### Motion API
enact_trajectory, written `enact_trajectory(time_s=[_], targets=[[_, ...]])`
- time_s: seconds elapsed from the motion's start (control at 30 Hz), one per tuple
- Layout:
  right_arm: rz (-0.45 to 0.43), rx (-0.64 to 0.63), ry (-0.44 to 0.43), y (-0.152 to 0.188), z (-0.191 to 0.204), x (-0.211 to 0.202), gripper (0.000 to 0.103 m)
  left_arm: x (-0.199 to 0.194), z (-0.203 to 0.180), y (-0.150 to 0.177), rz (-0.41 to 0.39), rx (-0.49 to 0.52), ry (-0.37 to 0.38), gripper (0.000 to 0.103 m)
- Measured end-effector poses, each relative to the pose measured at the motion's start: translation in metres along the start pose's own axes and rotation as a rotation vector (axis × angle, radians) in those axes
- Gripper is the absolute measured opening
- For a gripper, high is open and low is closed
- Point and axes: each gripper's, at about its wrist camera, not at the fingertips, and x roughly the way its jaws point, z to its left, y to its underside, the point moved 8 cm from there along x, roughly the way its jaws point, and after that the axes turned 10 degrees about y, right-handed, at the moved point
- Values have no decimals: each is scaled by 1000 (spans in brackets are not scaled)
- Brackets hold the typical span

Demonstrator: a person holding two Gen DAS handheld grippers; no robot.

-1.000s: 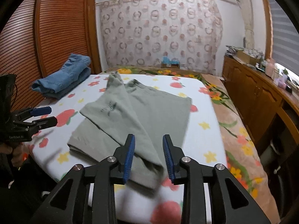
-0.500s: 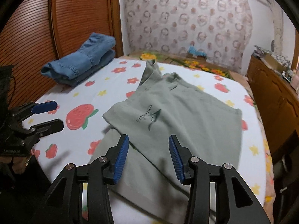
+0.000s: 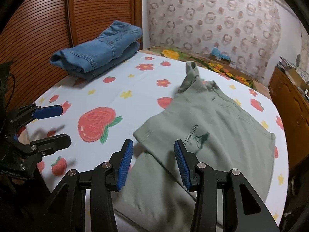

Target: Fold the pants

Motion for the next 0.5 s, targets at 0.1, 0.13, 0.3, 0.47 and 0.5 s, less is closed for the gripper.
enact_trajectory(time_s=[0.1,0.13,0.3,0.47,0.5], targets=[[24,-31,9,-1,2,9,46,-1,1,2,3,2,2,80],[30,-49,18,-1,3,12,46,-2,2,3,3,1,4,80],[50,-100,52,-7,7,23,46,-4,4,5,0,-12,16,80],[68,-147,107,-10,8,34,45,-6,3,5,-7,-14,22,80],[71,-151,110,-10,12,36,36,-7,4,5,-8,-14,20,80]])
